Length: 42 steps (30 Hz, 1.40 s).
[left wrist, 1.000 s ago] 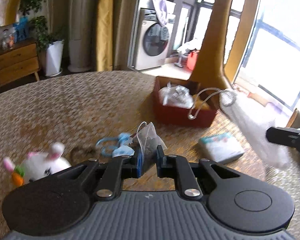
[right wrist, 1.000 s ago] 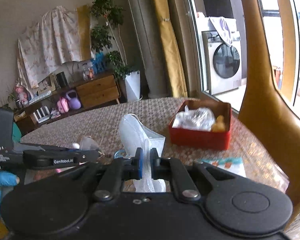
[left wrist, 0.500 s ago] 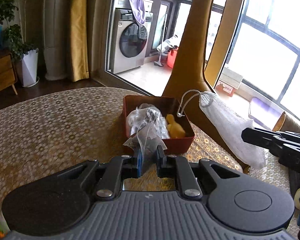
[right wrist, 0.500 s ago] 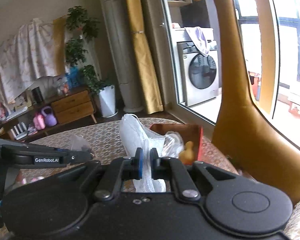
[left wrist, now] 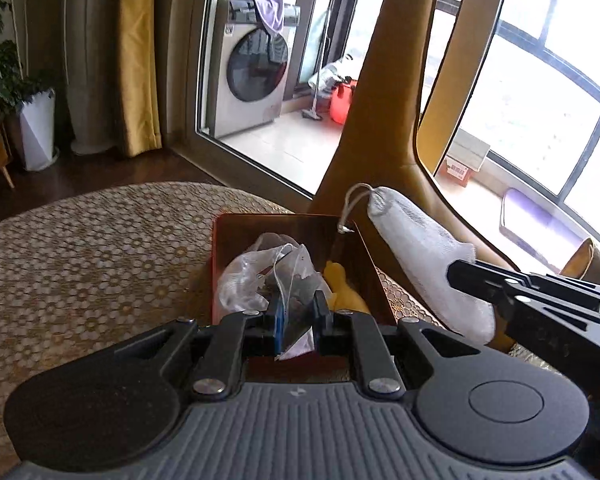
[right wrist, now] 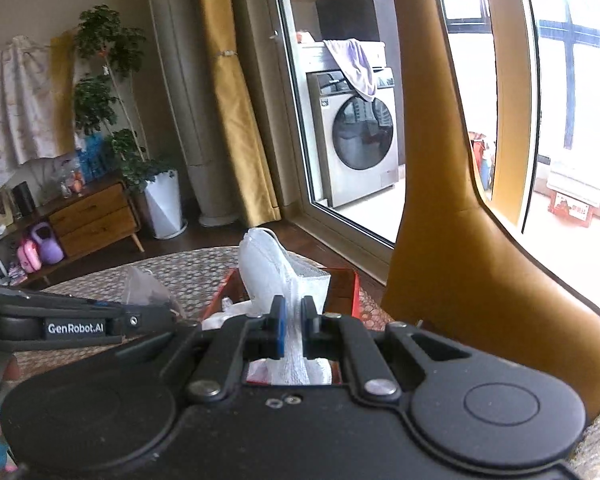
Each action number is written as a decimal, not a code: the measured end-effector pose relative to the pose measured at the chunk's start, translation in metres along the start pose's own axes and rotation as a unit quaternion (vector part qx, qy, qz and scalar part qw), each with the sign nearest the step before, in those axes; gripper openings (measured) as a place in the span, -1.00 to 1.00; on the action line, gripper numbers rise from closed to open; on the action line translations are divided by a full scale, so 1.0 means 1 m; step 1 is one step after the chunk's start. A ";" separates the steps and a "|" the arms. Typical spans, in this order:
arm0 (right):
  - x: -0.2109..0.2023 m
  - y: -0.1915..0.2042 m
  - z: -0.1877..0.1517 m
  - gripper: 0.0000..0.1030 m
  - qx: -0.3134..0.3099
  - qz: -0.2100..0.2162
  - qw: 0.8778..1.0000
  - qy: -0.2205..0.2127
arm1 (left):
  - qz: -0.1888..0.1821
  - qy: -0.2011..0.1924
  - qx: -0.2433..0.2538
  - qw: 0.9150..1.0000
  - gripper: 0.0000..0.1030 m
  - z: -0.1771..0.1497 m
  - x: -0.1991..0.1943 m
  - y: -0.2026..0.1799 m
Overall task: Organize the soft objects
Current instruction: 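Carry the white bag with the right gripper over the red box while the left gripper carries the pouch, then open both grippers to drop the white bag and clear pouch into the box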
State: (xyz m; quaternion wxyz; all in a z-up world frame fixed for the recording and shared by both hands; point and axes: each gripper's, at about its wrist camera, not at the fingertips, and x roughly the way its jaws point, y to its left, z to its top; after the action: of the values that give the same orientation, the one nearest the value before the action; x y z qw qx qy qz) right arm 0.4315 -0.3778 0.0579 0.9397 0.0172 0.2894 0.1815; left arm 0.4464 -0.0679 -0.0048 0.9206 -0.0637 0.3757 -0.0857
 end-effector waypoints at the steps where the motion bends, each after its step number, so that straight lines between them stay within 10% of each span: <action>1: 0.007 -0.002 -0.001 -0.86 -0.001 -0.002 1.000 0.003 | 0.001 0.004 -0.002 1.000 -0.74 0.001 0.007 0.001; 27: 0.112 0.001 -0.023 -0.86 -0.031 -0.028 0.997 0.072 | 0.009 0.055 -0.018 0.998 -0.71 0.011 0.113 0.019; 42: 0.105 0.007 -0.020 -0.79 -0.074 -0.025 0.996 0.053 | 0.017 0.044 -0.001 0.999 -0.01 0.004 0.113 0.013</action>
State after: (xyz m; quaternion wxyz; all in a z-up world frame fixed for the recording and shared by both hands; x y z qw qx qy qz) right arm 0.4986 -0.3363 -0.0140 0.9260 -0.0692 0.3246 0.1799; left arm 0.5298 -0.0783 -0.0809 0.9043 -0.0544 0.4171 -0.0726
